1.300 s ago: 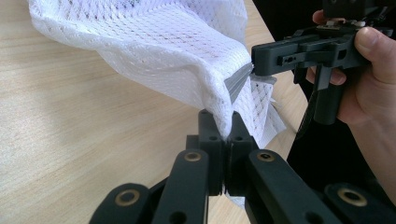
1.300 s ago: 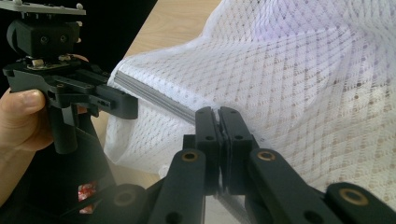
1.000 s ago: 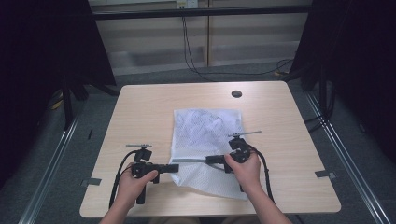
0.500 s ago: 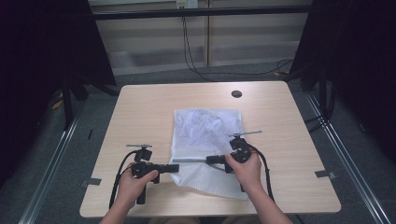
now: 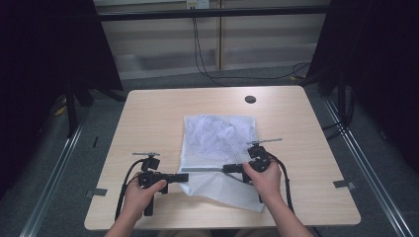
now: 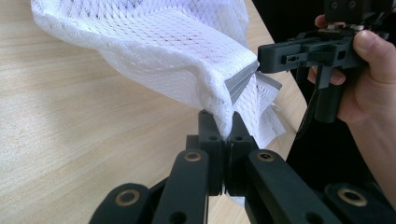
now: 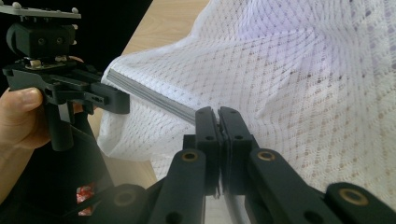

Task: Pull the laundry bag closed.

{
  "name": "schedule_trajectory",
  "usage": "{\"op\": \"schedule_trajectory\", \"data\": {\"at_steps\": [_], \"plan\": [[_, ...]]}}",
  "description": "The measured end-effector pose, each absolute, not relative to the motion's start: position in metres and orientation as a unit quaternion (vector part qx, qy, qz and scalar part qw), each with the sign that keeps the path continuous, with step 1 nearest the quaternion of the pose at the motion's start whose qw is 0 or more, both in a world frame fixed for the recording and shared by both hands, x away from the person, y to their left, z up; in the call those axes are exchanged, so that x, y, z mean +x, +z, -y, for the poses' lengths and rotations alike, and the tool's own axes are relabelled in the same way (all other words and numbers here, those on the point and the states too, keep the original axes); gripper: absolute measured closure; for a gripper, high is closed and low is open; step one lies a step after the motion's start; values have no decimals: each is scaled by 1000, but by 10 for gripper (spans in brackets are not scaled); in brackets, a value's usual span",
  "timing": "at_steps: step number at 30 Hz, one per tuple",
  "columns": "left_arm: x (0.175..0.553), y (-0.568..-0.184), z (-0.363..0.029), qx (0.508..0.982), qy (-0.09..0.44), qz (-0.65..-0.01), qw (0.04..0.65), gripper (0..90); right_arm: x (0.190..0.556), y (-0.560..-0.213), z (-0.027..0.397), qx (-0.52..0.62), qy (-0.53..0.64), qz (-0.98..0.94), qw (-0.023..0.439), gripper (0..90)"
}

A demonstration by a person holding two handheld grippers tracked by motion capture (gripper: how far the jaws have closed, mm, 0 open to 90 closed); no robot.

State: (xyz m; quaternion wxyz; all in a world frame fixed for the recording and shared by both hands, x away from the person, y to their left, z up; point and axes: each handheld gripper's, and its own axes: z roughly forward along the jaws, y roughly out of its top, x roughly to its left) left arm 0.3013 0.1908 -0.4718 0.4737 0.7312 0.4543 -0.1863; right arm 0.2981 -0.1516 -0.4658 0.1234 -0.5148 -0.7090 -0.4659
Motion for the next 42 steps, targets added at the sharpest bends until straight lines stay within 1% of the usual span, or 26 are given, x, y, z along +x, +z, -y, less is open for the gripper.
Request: {"op": "schedule_trajectory", "data": {"at_steps": [14, 17, 28, 35, 36, 38, 42], "plan": [[300, -471, -189, 727, -191, -458, 474, 886, 297, -467, 157, -513, -469, 708, 126, 874], [300, -471, -189, 731, -190, -455, 472, 886, 297, -466, 158, -513, -468, 710, 119, 874], [301, -472, -188, 736, -186, -452, 468, 886, 297, -467, 159, -517, -466, 708, 123, 874], [301, -472, -187, 732, -191, -456, 470, 886, 297, -466, 162, -514, -469, 708, 123, 874], [301, -472, -189, 735, -185, -452, 469, 887, 297, -466, 162, -516, -469, 706, 121, 874], [302, -471, -191, 731, -190, -455, 472, 887, 297, -467, 165, -521, -463, 708, 114, 874], [303, -472, -190, 730, -194, -452, 474, 887, 296, -468, 174, -526, -473, 697, 122, 874]]}}
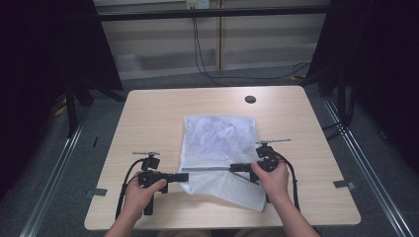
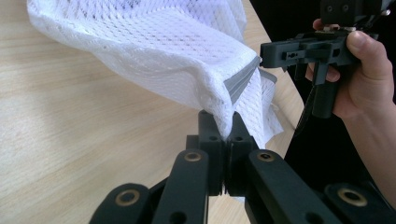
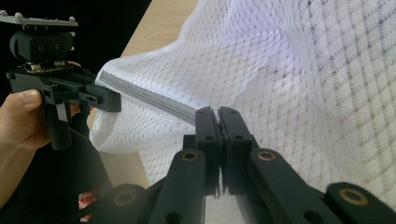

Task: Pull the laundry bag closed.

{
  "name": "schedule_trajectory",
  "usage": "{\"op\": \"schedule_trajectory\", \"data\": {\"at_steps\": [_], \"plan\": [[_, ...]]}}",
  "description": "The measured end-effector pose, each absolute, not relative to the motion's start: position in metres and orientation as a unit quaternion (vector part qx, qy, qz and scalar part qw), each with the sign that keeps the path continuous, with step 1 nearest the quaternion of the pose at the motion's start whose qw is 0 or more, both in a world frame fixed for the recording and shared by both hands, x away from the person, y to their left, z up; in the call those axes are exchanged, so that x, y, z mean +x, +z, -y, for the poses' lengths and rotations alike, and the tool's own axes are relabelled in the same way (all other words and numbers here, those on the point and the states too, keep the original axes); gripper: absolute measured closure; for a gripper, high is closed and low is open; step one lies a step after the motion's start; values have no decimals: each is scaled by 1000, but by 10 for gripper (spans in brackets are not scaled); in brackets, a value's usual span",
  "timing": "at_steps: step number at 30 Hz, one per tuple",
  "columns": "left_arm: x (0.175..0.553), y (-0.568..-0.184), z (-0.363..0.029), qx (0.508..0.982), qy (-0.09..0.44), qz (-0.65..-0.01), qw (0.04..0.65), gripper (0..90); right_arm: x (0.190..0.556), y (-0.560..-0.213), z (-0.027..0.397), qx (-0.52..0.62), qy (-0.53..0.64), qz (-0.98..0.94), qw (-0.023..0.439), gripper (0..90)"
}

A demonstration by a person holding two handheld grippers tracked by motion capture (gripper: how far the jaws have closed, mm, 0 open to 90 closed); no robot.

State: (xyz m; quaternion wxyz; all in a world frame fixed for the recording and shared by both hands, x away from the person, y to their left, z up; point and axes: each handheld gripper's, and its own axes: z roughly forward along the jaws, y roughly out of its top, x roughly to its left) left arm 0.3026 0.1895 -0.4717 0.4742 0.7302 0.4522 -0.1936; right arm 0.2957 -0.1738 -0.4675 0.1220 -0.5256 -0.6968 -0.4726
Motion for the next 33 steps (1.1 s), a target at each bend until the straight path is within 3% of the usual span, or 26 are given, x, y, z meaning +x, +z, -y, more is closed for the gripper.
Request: {"op": "schedule_trajectory", "data": {"at_steps": [33], "plan": [[303, -472, -190, 731, -194, -455, 470, 887, 292, -467, 185, -527, -469, 700, 113, 874]]}}
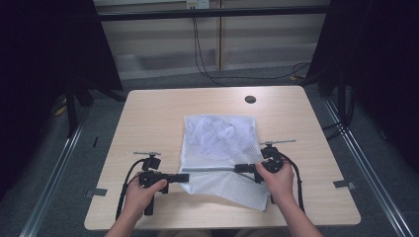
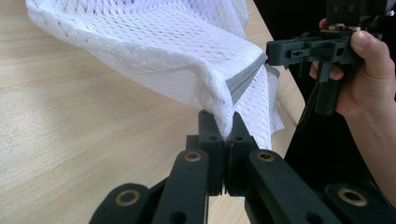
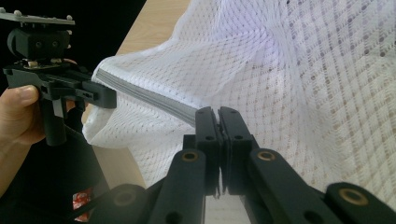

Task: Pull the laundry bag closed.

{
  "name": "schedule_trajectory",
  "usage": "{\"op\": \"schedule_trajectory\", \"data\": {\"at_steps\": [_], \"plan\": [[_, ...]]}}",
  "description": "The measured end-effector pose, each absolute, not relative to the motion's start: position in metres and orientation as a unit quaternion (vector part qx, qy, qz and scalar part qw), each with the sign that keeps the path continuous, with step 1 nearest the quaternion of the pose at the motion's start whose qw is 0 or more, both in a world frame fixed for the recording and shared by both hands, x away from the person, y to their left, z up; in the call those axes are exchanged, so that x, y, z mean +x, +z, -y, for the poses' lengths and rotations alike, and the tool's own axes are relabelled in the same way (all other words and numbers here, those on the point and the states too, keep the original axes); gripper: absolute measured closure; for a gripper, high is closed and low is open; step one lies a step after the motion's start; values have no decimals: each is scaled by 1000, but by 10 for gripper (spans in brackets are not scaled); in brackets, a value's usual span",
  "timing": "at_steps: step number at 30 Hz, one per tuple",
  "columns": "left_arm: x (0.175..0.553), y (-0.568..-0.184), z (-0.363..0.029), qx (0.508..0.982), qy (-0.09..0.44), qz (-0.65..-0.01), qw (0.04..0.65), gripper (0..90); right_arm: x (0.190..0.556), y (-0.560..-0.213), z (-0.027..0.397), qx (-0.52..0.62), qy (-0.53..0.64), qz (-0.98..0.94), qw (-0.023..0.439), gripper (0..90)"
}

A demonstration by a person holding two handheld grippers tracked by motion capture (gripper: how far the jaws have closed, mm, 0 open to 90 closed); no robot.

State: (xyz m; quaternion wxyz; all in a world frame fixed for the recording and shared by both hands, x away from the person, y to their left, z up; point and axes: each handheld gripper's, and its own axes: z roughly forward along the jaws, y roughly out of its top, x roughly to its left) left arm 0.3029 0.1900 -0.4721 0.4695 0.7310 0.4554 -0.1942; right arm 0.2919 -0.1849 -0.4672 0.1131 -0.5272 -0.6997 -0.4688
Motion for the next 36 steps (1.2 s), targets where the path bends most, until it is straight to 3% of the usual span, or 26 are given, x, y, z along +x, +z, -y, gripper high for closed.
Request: {"op": "schedule_trajectory", "data": {"at_steps": [36], "plan": [[302, -472, -191, 726, -198, -465, 466, 887, 289, -468, 202, -536, -468, 695, 101, 873]]}}
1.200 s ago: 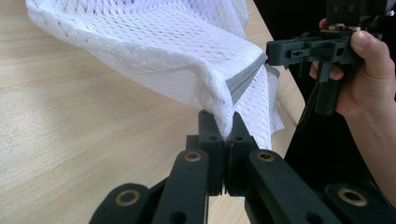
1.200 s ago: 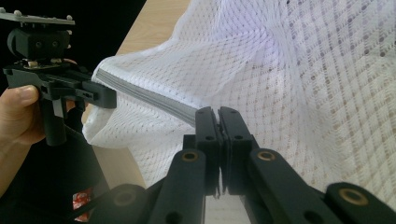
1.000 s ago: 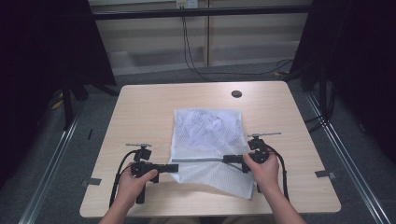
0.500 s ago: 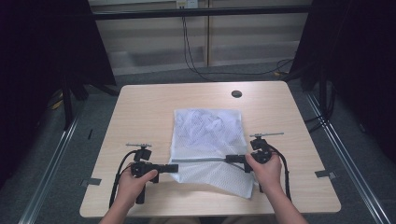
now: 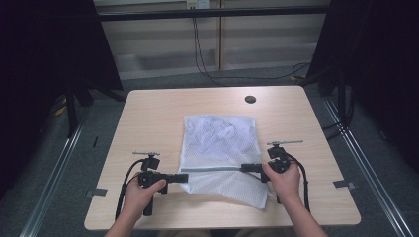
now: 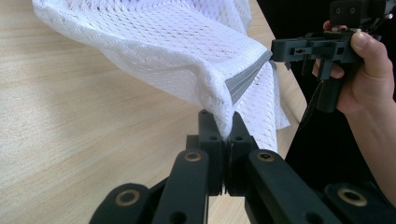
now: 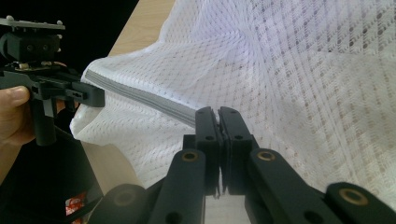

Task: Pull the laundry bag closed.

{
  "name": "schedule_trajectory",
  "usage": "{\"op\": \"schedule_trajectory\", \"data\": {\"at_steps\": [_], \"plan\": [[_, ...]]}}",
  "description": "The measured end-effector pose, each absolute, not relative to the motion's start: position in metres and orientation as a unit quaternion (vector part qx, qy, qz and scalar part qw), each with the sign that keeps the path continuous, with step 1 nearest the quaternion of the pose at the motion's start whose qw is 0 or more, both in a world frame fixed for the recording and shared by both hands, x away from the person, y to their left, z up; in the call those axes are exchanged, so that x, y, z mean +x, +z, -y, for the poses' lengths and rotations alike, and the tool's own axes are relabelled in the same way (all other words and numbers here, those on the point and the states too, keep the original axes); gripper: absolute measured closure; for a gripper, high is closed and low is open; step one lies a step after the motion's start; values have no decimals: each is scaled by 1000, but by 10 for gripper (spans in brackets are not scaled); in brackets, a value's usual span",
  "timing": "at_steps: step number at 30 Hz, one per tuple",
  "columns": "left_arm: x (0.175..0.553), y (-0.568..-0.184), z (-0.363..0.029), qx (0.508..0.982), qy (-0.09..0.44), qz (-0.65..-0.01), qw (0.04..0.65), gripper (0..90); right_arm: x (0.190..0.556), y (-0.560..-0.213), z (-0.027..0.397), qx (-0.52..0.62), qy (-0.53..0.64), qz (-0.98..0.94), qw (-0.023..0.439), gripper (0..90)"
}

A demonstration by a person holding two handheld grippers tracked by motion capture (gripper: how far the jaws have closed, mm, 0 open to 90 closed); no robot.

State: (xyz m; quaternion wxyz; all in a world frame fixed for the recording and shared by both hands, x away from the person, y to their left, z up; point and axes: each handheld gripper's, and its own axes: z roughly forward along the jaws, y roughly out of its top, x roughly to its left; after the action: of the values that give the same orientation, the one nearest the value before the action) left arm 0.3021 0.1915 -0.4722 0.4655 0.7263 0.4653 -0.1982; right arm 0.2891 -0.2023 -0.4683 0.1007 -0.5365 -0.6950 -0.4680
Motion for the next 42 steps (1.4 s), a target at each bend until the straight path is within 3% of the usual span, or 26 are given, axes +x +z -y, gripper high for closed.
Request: {"op": "schedule_trajectory", "data": {"at_steps": [42], "plan": [[301, -474, -194, 730, -196, -467, 459, 887, 284, -469, 227, -552, -459, 691, 87, 873]]}}
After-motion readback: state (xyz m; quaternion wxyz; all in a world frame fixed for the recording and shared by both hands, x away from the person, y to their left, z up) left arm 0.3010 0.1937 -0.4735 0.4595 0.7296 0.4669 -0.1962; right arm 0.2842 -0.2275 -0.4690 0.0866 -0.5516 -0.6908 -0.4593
